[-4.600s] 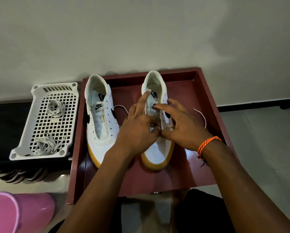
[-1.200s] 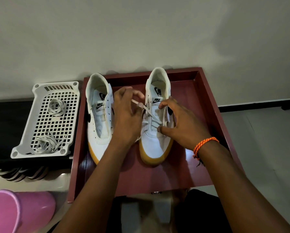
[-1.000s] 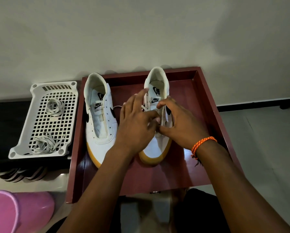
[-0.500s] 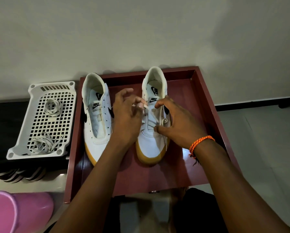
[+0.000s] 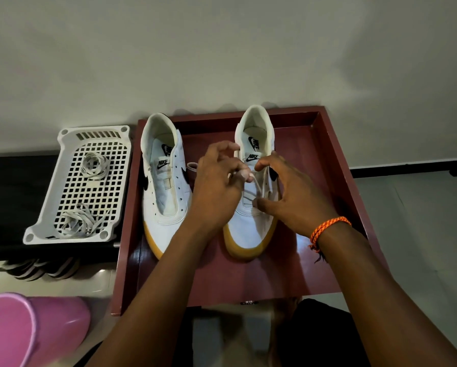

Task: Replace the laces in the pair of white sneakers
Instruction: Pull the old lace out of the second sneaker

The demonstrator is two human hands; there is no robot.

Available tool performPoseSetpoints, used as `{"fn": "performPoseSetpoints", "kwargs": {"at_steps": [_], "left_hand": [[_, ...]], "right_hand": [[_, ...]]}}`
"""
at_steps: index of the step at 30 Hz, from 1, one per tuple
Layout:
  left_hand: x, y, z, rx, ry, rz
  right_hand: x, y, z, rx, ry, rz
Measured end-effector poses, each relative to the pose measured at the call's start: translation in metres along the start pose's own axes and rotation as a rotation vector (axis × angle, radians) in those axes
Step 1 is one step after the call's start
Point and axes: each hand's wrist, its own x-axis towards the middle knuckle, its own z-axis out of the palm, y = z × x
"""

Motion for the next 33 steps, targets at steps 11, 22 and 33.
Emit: {"fn": "performPoseSetpoints", "kwargs": {"at_steps": [11,22,33], "left_hand": [[0.000,0.027,-0.012,-0.890,0.030,-0.365],[0.001,0.016,-0.014,-0.430,0.089,-0.440],[-0.001,-0.009,-0.016,0.185,0.098,-0.212]], "right_hand": [[-0.003,-0.004,-0.001,0.021,0.012,0.012],[-0.001,-0.001,-0.001,-0.032,-0.010,0.016],[0.000,-0.004,0.022,-0.095,0.052,-0.016]]}}
